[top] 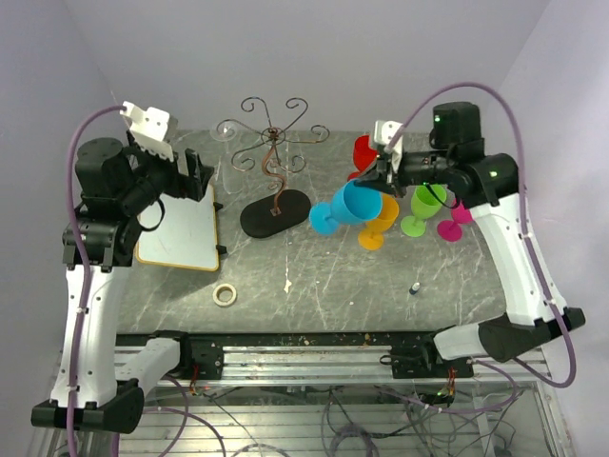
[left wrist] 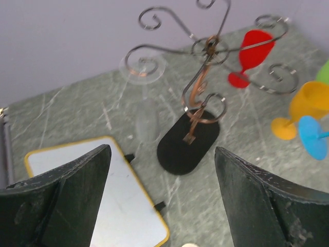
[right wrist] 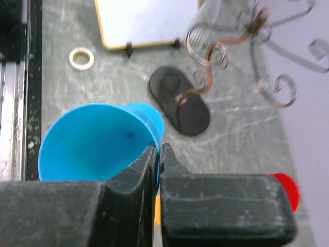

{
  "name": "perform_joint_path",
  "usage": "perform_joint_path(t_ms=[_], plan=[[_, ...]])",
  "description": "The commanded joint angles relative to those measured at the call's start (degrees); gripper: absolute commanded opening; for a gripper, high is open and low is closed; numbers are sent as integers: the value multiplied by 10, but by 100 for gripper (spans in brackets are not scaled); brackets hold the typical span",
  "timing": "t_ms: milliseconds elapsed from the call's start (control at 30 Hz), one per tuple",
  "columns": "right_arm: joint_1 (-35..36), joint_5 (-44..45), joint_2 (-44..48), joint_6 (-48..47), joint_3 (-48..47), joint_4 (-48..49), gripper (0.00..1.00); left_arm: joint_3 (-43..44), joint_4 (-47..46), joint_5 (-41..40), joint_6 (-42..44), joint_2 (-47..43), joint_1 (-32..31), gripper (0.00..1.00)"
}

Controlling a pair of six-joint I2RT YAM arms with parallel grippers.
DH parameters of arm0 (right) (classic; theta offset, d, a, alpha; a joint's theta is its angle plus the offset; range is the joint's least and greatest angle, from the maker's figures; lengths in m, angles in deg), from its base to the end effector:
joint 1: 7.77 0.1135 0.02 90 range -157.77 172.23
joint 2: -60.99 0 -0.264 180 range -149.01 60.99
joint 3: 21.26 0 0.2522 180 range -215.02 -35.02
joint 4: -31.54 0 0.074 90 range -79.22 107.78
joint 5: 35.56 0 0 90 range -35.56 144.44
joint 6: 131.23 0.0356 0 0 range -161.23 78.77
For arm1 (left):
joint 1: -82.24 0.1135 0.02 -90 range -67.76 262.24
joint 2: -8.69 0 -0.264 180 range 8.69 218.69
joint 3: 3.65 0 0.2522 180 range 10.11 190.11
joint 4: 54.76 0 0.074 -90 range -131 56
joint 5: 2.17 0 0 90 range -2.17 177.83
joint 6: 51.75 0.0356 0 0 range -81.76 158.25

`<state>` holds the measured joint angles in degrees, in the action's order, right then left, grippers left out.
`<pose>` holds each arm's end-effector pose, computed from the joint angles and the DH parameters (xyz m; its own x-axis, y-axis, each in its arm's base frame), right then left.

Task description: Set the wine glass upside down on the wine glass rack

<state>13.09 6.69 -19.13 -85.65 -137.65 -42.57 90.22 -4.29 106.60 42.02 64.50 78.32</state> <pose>0.2293 0.1156 0.4627 0.1405 -0.4501 -0.8819 -0.9624 0.1472 -0.2284 0.1742 -0.0234 0.4642 -0.1891 0.0754 -0.9791 0.3915 0.9202 -0.0048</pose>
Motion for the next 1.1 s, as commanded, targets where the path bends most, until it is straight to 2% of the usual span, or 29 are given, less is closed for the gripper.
perform_joint_path(t_ms=[0, 100, 267, 400, 567, 767, 867, 1000, 1067], plan=[[-2, -58, 29, 73, -49, 63, 0, 54, -42, 89, -76, 23, 5, 91], [-2, -65, 57, 145, -38, 155, 0, 75, -63, 123, -119, 35, 5, 88], [-2, -51, 34, 271, -105, 237, 0, 109, -101, 176, -210, 65, 4, 84], [-2, -7, 11, 357, -140, 297, 0, 129, -145, 214, -296, 93, 2, 87], [-2, 49, -10, 421, -145, 353, 0, 131, -221, 242, -386, 130, -16, 87], [-2, 58, -34, 464, -151, 386, 0, 145, -226, 200, -370, 159, -88, 89], [-2, 52, -42, 470, -156, 390, 0, 134, -234, 189, -378, 168, -98, 90], [-2, 48, -51, 470, -160, 390, 0, 136, -224, 172, -359, 183, -123, 82], [-2, 44, -54, 466, -160, 388, 0, 135, -223, 169, -359, 189, -129, 73]])
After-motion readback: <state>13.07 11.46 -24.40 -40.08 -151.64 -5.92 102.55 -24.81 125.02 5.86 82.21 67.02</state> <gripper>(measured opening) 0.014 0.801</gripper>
